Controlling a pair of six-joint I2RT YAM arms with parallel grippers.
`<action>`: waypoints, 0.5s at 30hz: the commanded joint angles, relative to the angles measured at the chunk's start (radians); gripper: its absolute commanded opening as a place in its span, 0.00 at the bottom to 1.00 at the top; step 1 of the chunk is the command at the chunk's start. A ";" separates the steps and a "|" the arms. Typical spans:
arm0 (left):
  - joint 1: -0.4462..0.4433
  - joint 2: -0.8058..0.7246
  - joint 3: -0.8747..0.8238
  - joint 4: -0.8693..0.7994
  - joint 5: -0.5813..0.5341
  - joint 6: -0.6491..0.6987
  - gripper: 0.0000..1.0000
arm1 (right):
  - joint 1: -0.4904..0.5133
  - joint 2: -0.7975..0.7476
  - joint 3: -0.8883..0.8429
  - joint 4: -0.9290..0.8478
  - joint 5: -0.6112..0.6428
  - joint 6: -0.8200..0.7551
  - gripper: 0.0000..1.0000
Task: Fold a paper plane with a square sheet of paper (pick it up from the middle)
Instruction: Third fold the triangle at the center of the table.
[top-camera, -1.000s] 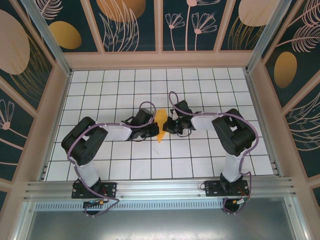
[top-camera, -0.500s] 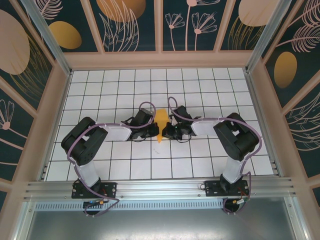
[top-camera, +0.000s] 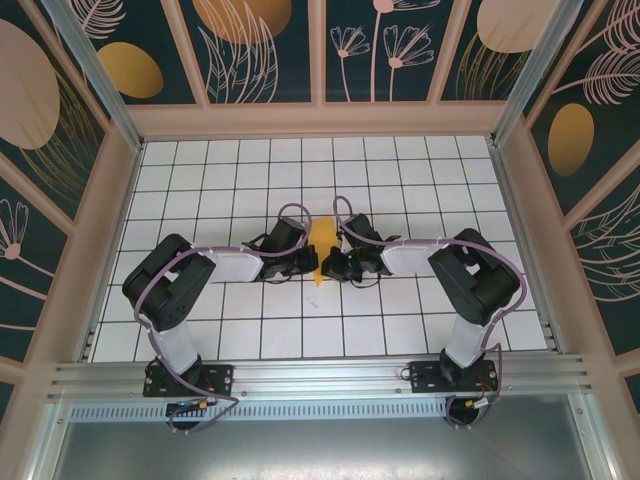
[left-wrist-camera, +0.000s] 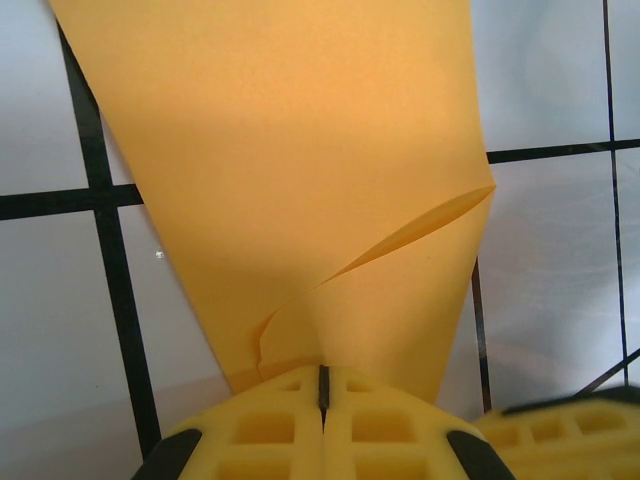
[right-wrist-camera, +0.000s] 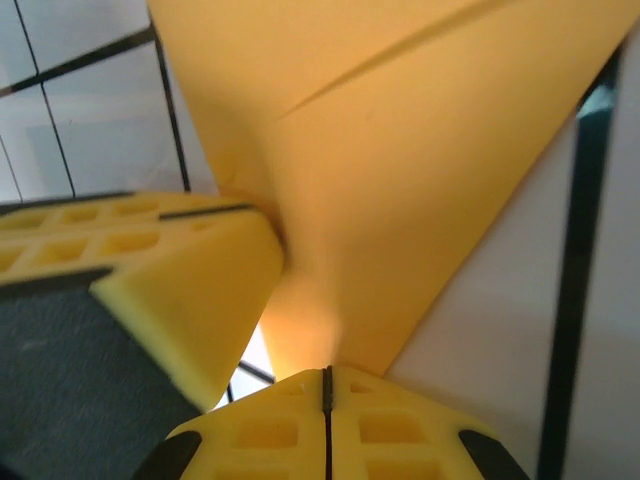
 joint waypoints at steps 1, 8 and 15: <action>0.005 0.028 -0.036 -0.078 -0.046 0.007 0.00 | 0.023 -0.031 -0.028 0.033 -0.014 0.043 0.09; 0.004 0.025 -0.039 -0.079 -0.049 0.007 0.00 | 0.025 -0.005 -0.024 0.000 0.027 0.047 0.10; 0.003 0.025 -0.037 -0.077 -0.047 0.006 0.00 | 0.041 -0.017 -0.022 -0.024 0.045 0.025 0.09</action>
